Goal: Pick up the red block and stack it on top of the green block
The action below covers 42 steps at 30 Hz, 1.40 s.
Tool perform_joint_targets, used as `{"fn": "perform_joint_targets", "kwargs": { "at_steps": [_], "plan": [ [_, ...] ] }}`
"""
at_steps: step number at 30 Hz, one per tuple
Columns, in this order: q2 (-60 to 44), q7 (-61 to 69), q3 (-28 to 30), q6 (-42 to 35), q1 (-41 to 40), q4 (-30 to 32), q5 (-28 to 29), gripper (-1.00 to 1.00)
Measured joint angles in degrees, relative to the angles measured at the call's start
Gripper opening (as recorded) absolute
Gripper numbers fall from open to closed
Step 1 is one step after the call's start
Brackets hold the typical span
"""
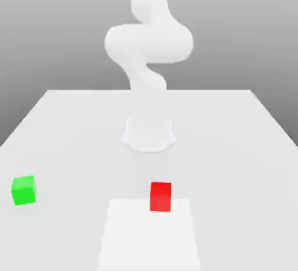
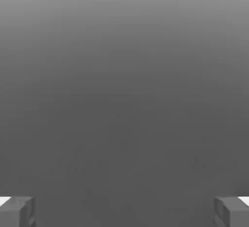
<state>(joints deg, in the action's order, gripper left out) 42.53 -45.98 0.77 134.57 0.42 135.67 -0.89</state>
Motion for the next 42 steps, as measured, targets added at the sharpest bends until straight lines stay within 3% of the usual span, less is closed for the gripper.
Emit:
{"fn": "perform_joint_targets", "kwargs": {
  "at_steps": [10,17,27,28,35,42],
  "plan": [
    [-16.1,-1.9,-0.3,13.4,1.7,18.7,-2.6,0.0],
    [-32.3,-6.1,-3.4,26.2,2.0,32.3,-1.4,0.0],
    [-50.5,-8.4,-1.9,41.3,3.4,32.1,1.1,0.0],
    [-51.8,-8.7,-1.4,42.5,3.9,32.1,1.3,-1.0],
    [-52.1,-9.0,-1.3,42.8,3.9,32.0,1.7,-1.0],
    [-42.9,-7.3,-3.0,34.7,2.8,33.0,-0.3,-1.0]
  ]
}}
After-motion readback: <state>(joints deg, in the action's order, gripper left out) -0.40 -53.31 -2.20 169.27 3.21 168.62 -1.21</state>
